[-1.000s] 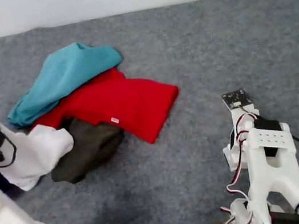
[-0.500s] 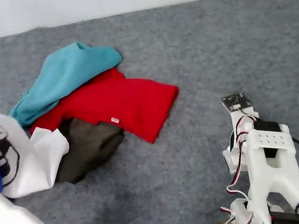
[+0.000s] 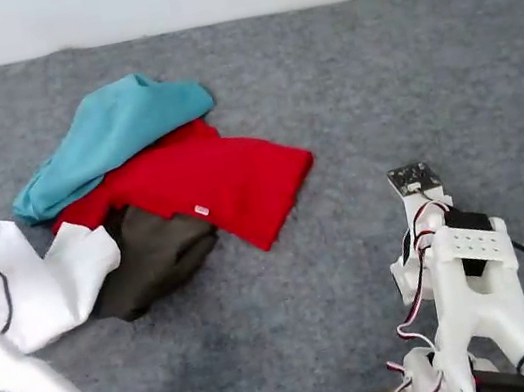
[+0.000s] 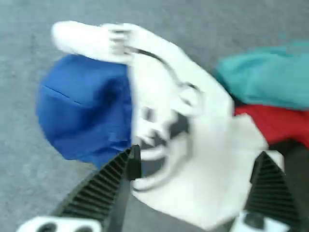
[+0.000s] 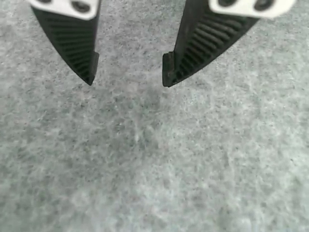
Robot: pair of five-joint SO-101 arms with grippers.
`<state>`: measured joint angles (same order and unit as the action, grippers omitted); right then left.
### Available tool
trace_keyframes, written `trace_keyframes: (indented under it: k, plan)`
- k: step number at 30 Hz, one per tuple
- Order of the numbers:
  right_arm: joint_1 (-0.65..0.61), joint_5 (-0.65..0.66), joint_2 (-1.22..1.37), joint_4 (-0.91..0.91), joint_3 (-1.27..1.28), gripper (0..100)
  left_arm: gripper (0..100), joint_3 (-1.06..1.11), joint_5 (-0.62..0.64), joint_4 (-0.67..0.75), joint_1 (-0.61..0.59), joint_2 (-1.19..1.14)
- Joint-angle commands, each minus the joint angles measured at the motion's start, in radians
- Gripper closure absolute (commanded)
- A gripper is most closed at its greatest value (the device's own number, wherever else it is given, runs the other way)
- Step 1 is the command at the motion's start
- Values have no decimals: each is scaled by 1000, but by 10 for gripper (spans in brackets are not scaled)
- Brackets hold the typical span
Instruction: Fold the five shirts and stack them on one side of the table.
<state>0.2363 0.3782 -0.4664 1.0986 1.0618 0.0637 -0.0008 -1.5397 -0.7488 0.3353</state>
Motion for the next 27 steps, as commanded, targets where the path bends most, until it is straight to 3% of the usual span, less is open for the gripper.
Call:
trace_keyframes:
  k: [1, 6, 11, 17, 24, 27]
  plan:
    - [7, 17, -7, 1, -5, 768, 648, -27, 14, -57, 247, 107]
    - [7, 17, -7, 1, -5, 768, 648, 74, 15, -23, 542, 120]
    - [7, 17, -7, 1, -3, 768, 648, 271, 28, 207, 681, 6]
    - [7, 17, -7, 1, -3, 768, 645, 320, 230, 459, 741, -236]
    - [7, 17, -7, 1, 2, 768, 654, 320, 238, 694, 732, -500]
    - [7, 17, -7, -5, 8, 768, 709, 318, 235, 736, 738, -572]
